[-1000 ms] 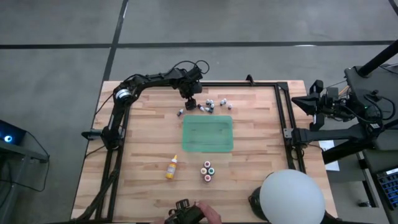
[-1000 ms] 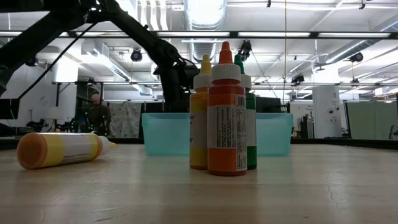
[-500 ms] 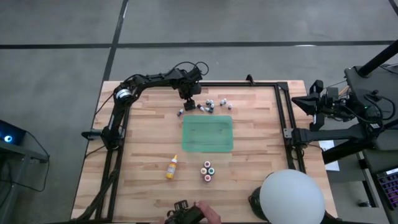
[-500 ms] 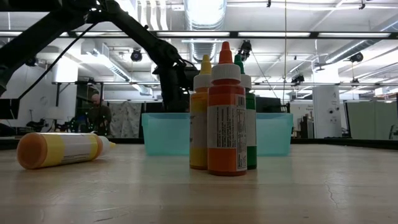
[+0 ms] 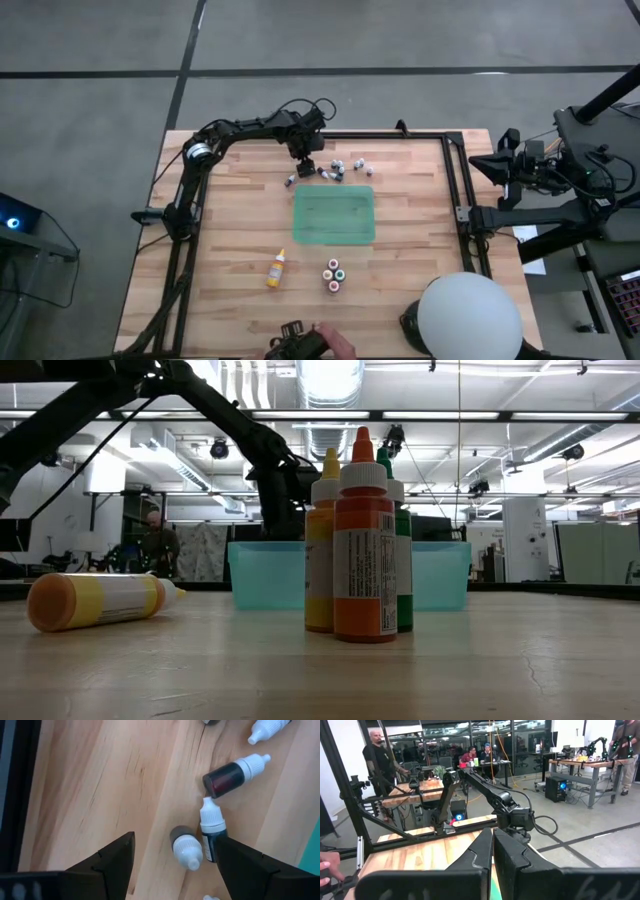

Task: Pick & Place food coloring
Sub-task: Put the black food coloring bottle into the green container

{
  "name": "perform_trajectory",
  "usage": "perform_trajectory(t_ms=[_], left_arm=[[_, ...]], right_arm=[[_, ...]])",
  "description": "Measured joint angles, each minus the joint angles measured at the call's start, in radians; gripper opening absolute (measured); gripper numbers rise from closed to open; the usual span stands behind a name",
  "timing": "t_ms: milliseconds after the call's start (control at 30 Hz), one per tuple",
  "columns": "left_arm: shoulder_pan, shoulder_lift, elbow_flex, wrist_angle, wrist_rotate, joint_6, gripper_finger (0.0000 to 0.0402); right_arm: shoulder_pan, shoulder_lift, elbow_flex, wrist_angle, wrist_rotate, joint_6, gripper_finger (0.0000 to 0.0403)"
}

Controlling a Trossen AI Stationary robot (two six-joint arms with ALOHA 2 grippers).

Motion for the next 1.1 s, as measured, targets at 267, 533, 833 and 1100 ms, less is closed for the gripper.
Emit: perform_trajectory(t_ms=[267, 533, 833, 1100], left_arm=[[0.000, 0.000, 0.000, 0.006, 0.000, 0.000, 0.0238], [0.001, 0.000, 0.000, 0.006, 0.000, -0.003, 0.0180], [0.001, 0.000, 0.000, 0.005, 0.000, -0.017, 0.0113], [0.001, 0.000, 0.000, 0.005, 0.001, -0.024, 0.0069]], right_arm=[[0.000, 0.000, 0.000, 0.000, 0.000, 0.000, 0.0009], [0.000, 0.000, 0.000, 0.000, 0.000, 0.002, 0.0009], [0.000, 0.000, 0.000, 0.000, 0.000, 0.000, 0.0009], [0.000, 0.000, 0.000, 0.000, 0.000, 0.000, 0.0009]])
